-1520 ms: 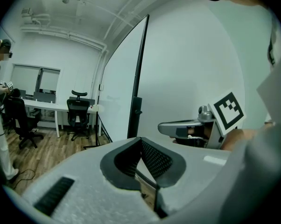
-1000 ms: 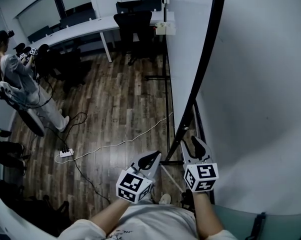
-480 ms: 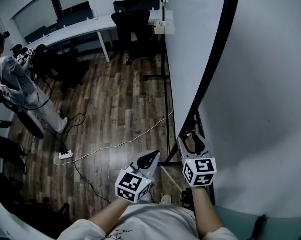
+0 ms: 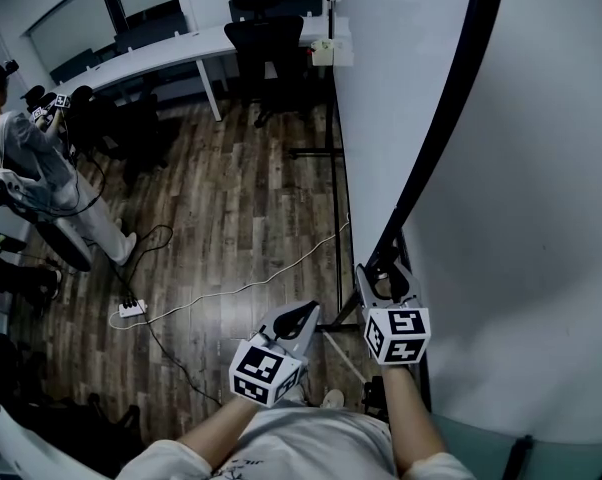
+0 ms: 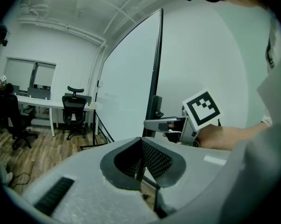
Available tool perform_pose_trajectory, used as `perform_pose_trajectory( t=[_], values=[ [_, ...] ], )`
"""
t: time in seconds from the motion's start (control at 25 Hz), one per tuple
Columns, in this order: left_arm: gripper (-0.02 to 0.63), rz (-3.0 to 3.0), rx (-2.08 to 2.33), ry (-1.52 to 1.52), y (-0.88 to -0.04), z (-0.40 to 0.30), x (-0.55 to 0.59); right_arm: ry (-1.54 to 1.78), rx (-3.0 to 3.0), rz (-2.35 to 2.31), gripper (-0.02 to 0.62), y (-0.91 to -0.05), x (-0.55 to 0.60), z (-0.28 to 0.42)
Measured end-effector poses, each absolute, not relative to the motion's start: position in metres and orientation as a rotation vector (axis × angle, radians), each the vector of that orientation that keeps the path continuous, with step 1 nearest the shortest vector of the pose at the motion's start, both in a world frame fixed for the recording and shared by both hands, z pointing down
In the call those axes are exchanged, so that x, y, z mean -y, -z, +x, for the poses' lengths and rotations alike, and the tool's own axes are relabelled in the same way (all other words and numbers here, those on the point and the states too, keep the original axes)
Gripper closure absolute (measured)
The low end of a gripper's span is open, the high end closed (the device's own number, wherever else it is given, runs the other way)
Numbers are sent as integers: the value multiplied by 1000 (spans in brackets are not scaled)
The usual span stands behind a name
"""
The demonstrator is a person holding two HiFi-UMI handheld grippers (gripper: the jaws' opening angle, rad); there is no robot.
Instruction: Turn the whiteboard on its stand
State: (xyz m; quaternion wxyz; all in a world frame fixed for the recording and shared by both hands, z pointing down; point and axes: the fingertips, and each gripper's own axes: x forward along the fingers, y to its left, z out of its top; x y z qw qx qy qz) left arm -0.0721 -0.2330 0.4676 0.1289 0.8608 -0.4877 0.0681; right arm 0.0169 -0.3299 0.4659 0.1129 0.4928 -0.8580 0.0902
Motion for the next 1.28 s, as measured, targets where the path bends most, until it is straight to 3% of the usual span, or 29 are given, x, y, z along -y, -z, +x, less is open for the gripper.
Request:
perform_pose_trajectory(
  t=[1.28],
  values=[
    [595, 2483, 1427, -193, -464, -69, 211, -242, 2474, 1454, 407, -466, 313, 13]
  ],
)
